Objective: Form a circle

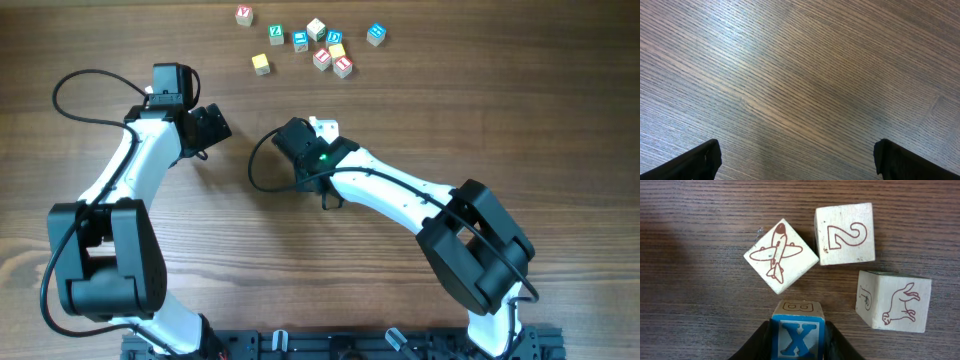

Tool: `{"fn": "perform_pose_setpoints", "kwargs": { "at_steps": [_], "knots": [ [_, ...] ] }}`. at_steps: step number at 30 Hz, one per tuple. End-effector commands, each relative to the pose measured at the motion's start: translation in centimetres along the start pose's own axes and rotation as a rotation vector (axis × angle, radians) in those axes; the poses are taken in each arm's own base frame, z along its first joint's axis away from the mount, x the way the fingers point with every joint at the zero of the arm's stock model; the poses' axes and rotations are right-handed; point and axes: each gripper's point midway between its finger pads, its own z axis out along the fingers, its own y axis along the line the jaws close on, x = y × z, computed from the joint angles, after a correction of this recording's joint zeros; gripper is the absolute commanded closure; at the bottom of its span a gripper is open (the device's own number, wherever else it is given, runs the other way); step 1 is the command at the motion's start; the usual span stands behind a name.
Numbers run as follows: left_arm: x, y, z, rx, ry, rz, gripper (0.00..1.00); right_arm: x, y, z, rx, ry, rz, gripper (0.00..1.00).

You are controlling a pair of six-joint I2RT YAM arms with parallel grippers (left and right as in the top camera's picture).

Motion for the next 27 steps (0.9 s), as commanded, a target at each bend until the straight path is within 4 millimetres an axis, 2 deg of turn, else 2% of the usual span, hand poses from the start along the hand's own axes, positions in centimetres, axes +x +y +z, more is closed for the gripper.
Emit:
{"fn": "perform_pose_setpoints", "kwargs": {
  "at_steps": [1, 21, 24, 27],
  "knots": [
    [-0.75, 0.11, -0.66, 0.000, -0.026, -0.016, 0.00, 0.44, -0.82, 0.85, 0.041, 0.001, 0.014, 0.74],
    [-0.75, 0.11, -0.66, 0.000, -0.026, -0.016, 0.00, 0.18, -0.91, 0.85, 0.046, -0.011, 0.036, 0.73],
    [-0.74, 0.10, -0.66, 0.001, -0.026, -0.016, 0.00, 0.15, -0.88, 0.85, 0.045, -0.012, 0.036, 0.64],
    [-0.74, 0.10, -0.66, 0.001, -0.026, -0.016, 0.00, 0.15, -0.88, 0.85, 0.045, -0.012, 0.036, 0.59]
  ]
}}
